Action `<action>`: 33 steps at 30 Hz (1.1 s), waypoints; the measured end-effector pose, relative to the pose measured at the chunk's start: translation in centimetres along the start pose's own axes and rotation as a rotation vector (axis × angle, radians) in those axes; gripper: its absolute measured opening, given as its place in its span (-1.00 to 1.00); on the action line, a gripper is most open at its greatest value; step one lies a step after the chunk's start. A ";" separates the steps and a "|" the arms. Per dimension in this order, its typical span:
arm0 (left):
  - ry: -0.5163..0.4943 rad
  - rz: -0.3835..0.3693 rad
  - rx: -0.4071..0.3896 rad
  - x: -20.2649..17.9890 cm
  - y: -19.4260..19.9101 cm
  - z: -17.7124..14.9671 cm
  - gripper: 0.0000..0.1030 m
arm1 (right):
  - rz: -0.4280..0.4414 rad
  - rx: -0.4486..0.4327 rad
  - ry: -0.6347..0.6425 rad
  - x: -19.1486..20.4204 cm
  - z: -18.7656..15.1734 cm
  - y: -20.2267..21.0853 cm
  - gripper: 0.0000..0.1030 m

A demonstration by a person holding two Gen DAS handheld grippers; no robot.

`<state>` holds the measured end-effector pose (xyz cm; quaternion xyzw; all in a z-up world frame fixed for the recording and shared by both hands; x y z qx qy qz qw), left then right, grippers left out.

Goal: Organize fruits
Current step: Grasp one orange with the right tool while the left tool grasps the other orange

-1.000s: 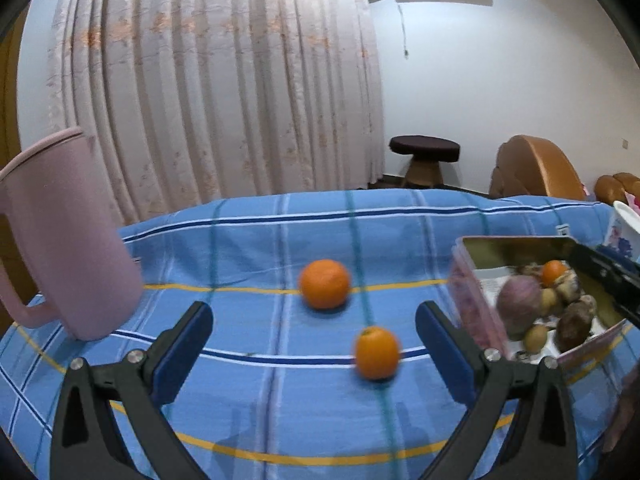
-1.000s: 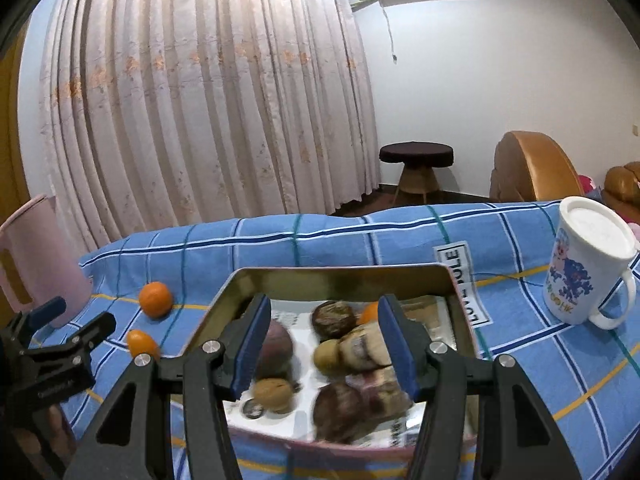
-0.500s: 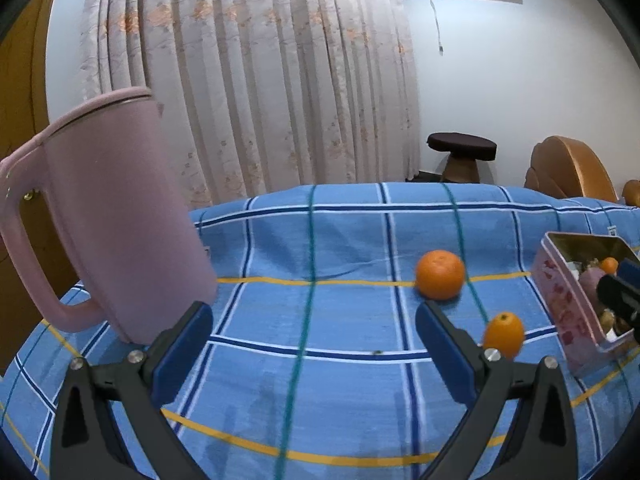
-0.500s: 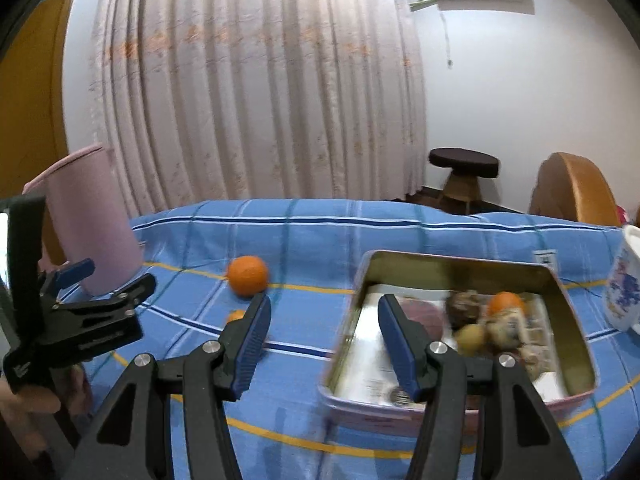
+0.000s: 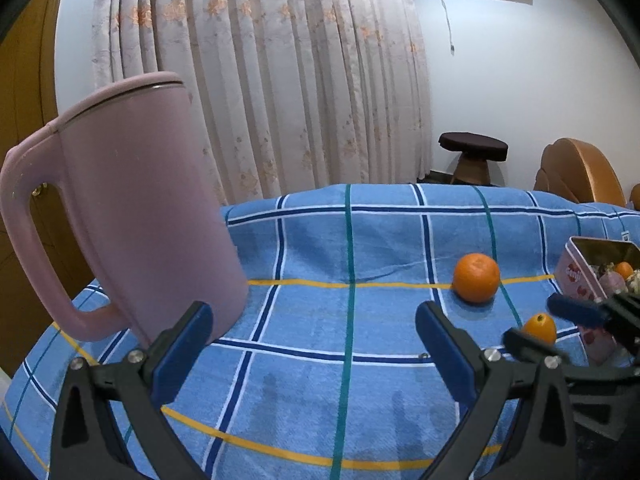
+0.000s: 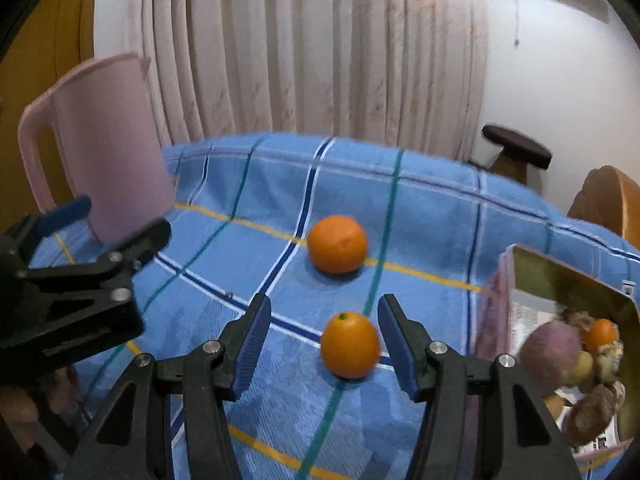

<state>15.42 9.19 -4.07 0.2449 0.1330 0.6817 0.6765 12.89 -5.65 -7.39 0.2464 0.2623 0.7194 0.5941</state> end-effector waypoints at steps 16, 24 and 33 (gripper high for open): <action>-0.029 -0.007 0.031 -0.4 -0.6 -0.7 1.00 | -0.042 0.163 0.022 -1.6 -2.0 -2.3 -0.23; 0.008 -0.098 0.035 -1.7 -0.9 -0.4 1.00 | -0.072 -0.119 -0.034 -3.3 0.3 3.0 -0.24; -0.090 -0.215 0.082 -10.2 -4.2 2.3 0.85 | -0.184 -0.205 -0.149 -8.9 1.4 5.0 -0.24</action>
Point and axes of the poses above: each gripper's, at about its wrist camera, not at the fingertips, and y roughly against the way its jaws point, x to its left, z to its top, the point moved 9 cm from there along -y, roughly the way its jaws point, and after that the axes turned 2 degrees about -y, right-handed, at the moved point
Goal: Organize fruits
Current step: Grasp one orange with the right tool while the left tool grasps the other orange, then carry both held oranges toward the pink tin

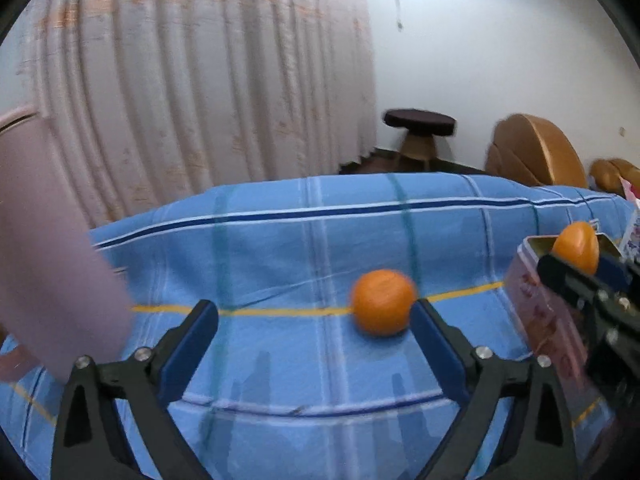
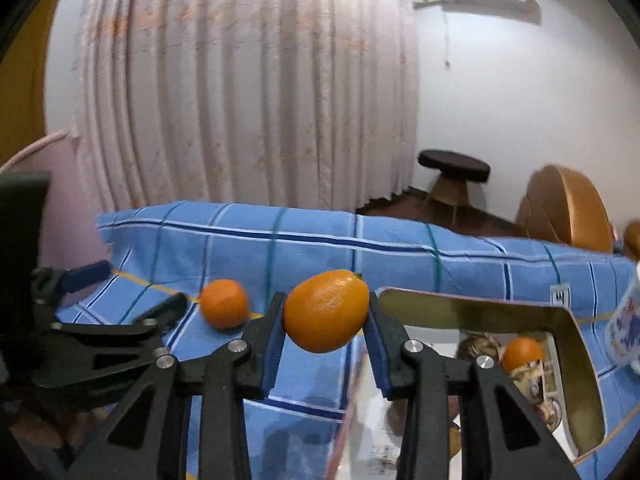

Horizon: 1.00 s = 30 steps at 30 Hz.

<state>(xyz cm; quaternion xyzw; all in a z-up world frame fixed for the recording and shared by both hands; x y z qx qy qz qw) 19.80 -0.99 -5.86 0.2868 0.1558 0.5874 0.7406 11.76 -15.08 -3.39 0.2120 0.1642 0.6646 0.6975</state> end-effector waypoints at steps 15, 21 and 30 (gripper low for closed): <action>0.010 -0.075 0.205 -4.5 -5.7 0.2 -0.06 | -0.015 0.038 -0.069 -2.1 0.2 -1.7 -0.23; 0.061 0.017 0.090 -2.3 -1.7 -0.1 -0.06 | 0.013 0.012 -0.055 -1.4 0.5 -1.5 -0.23; 0.135 0.117 0.023 1.8 2.4 -2.4 -0.05 | 0.028 -0.016 -0.009 1.0 0.1 -0.3 -0.23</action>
Point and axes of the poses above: each gripper's, at about its wrist camera, not at the fingertips, and y roughly against the way its jaws point, x to its left, z to its top, the point moved 9 cm from there along -y, roughly the way its jaws point, and after that the axes turned 2 degrees about -y, right-handed, at the moved point
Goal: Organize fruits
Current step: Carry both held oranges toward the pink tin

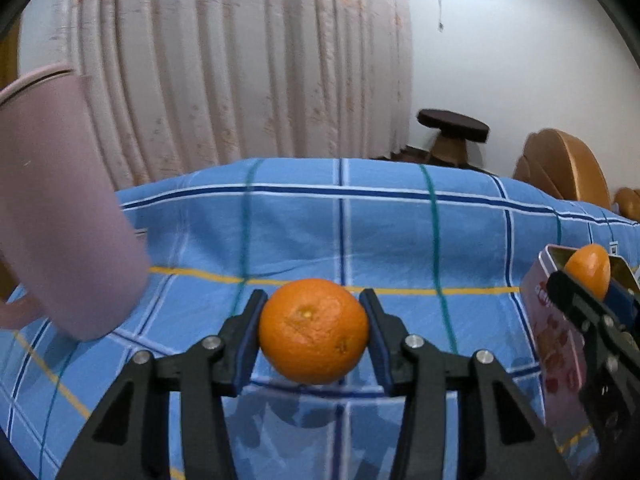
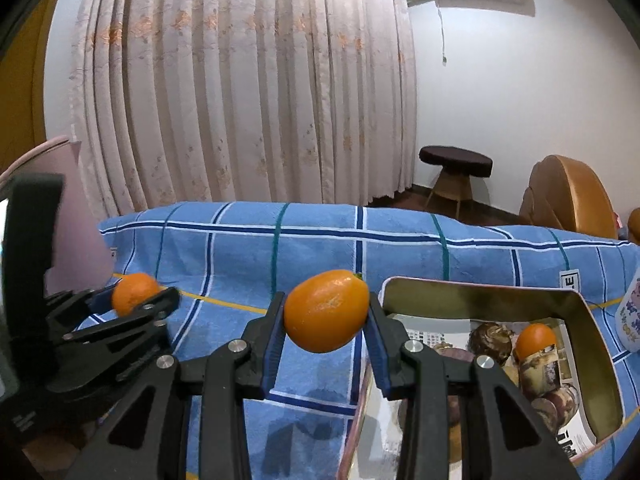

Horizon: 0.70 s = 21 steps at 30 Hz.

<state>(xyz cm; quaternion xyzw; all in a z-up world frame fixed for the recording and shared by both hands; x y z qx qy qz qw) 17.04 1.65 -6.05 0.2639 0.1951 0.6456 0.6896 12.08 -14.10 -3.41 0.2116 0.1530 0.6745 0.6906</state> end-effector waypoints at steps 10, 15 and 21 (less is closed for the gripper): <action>0.020 0.050 -0.063 1.7 3.3 -1.6 -0.05 | -0.023 -0.032 0.025 0.8 -1.0 2.4 -0.23; 0.009 0.050 -0.079 1.3 4.4 -2.1 -0.05 | -0.031 -0.034 0.024 0.5 -1.7 3.6 -0.23; 0.018 0.059 -0.106 1.1 5.6 -2.6 -0.05 | -0.038 -0.035 0.020 0.1 -2.1 4.3 -0.23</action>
Point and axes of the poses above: each gripper's, at about its wrist camera, not at the fingertips, and y roughly against the way its jaws point, x to its left, z to its top, the point moved 9 cm from there along -y, roughly the way its jaws point, and after that the axes turned 2 degrees about -y, right-handed, at the moved point
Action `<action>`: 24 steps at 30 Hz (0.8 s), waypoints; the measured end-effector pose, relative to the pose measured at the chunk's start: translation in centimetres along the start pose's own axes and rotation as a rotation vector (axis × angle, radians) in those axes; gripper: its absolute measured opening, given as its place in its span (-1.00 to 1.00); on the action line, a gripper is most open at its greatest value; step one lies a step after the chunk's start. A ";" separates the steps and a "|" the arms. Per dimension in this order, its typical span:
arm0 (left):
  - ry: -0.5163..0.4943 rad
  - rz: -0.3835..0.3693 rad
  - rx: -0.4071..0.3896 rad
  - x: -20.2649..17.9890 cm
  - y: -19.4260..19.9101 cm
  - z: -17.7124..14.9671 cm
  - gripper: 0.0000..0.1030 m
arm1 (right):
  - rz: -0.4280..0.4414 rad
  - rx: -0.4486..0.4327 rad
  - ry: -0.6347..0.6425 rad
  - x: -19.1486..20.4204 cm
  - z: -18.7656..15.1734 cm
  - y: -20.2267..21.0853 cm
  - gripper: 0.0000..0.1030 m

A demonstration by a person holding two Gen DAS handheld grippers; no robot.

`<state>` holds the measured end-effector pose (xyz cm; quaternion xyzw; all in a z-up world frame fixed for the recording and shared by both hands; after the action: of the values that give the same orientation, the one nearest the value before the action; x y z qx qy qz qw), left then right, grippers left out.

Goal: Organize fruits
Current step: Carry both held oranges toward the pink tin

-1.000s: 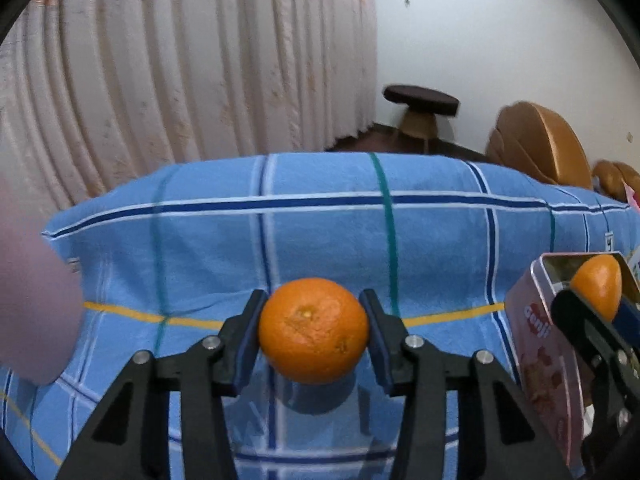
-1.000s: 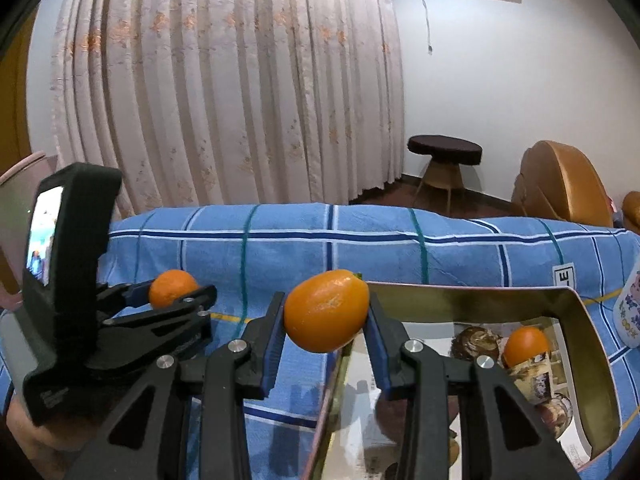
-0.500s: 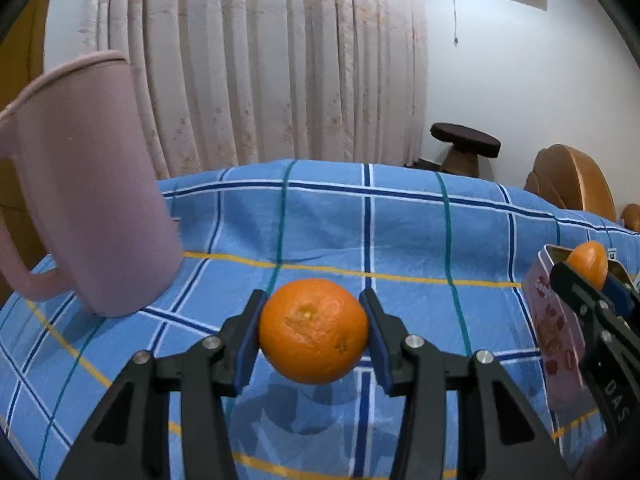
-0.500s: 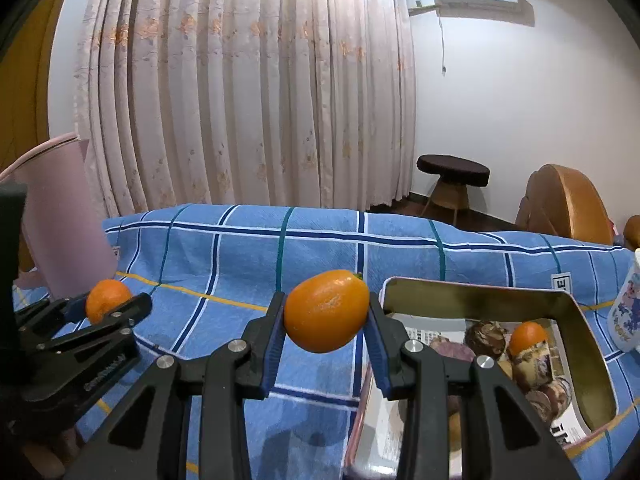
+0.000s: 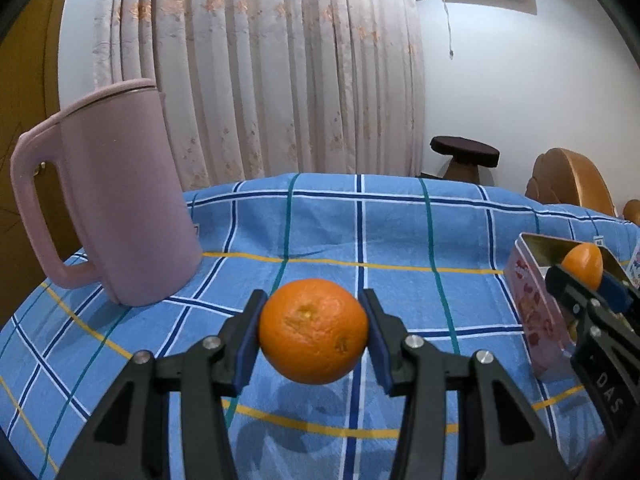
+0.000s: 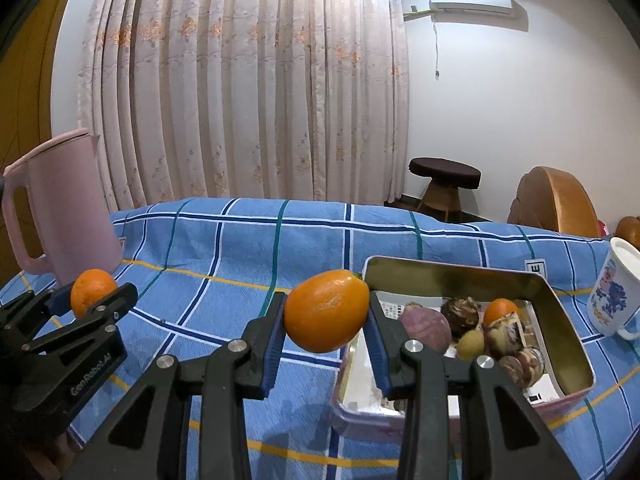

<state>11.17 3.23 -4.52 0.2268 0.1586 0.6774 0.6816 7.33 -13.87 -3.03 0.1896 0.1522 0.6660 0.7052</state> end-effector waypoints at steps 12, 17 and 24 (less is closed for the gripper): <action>0.011 -0.052 0.017 -1.8 1.5 -0.9 -0.05 | 0.006 0.003 0.018 -1.6 -0.8 1.6 -0.23; -0.009 -0.049 0.007 -3.1 2.0 -0.9 -0.05 | -0.002 0.005 0.019 -2.6 -0.9 2.0 -0.23; -0.020 -0.047 -0.005 -4.4 2.4 -0.7 -0.05 | -0.009 0.006 0.009 -4.4 -0.9 2.3 -0.23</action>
<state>8.61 -1.10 -4.31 0.2281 0.1553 0.6592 0.6995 4.62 -18.11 -2.93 0.1878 0.1582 0.6634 0.7069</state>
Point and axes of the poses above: each gripper's, at about its wrist camera, not at the fingertips, and y roughly against the way its jaws point, x to its left, z to its top, the point moved 9 cm from there along -y, roughly the way its jaws point, and after that the axes turned 2 degrees about -y, right-handed, at the moved point
